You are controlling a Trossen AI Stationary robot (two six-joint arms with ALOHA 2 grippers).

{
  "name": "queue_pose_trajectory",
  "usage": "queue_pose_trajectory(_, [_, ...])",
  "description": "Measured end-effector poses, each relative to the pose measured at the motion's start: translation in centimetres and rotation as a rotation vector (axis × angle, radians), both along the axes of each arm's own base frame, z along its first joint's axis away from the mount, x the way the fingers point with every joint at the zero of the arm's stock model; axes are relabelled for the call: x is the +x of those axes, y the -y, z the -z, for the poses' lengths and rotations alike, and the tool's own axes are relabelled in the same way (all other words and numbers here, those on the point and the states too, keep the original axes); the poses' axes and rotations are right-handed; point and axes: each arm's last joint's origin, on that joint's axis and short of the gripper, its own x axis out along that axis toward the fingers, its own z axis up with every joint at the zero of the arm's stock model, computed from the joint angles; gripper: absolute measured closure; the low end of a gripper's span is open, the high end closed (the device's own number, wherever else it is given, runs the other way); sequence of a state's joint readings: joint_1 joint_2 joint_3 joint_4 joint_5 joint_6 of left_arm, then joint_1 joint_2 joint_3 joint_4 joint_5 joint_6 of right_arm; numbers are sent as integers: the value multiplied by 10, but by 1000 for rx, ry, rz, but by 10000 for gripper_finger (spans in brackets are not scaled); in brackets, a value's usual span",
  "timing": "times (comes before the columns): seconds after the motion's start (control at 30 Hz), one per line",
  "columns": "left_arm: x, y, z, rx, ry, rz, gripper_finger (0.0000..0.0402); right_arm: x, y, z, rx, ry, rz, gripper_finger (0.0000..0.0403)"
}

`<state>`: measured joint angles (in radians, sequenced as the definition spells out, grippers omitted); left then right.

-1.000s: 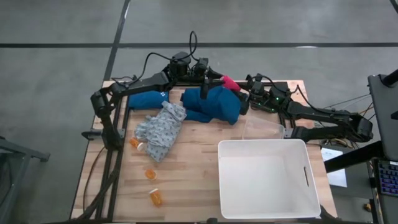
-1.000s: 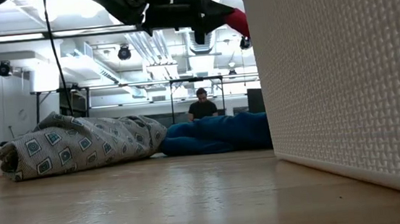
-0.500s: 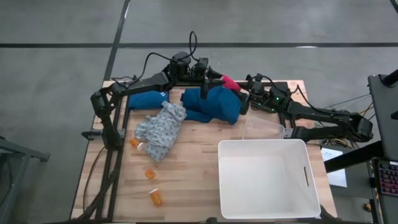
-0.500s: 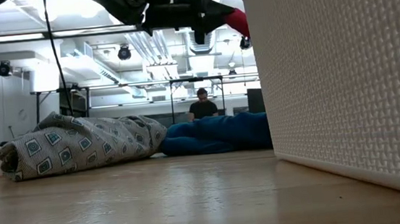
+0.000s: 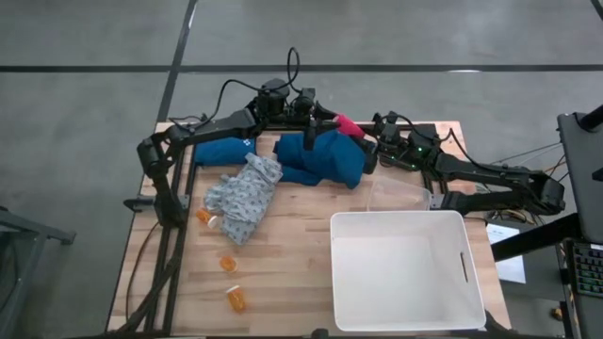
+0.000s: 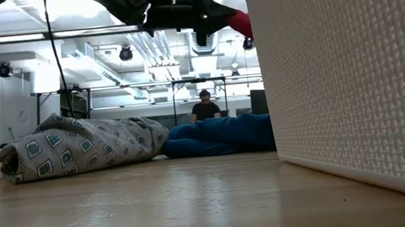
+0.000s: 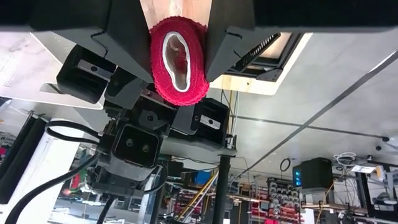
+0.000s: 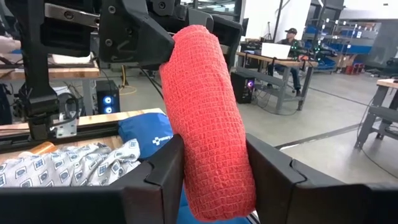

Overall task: Pick & place medical supplies in basket/bin
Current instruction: Put the pink bandage into the black bin

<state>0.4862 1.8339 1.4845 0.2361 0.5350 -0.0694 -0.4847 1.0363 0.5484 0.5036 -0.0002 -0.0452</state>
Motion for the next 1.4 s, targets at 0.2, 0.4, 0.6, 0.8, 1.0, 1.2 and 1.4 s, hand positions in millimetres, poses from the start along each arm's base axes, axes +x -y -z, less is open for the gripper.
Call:
queue_pose_trajectory(0.2, [0, 0, 0, 63, 3, 3, 268, 0, 0, 0, -3, -1, 0, 267])
queue_pose_trajectory(0.4, [0, 0, 0, 62, 2, 3, 268, 0, 0, 0, -2, -1, 0, 256])
queue_pose_trajectory(0.6, [0, 0, 0, 76, 2, 4, 268, 0, 0, 0, -2, 0, 1, 254])
queue_pose_trajectory(0.8, [0, 0, 0, 76, 2, 4, 265, 0, 0, 0, -1, 1, 1, 255])
queue_pose_trajectory(1.0, [0, -1, 1, 70, -1, -15, 206, 0, 0, -1, -1, 7, 4, 253])
queue_pose_trajectory(1.2, [0, -1, 2, 51, -5, -16, 107, 0, 0, -2, -2, 12, 4, 252])
queue_pose_trajectory(1.4, [0, -1, 2, 43, -2, -17, 26, 0, 0, -2, -4, 10, 3, 252])
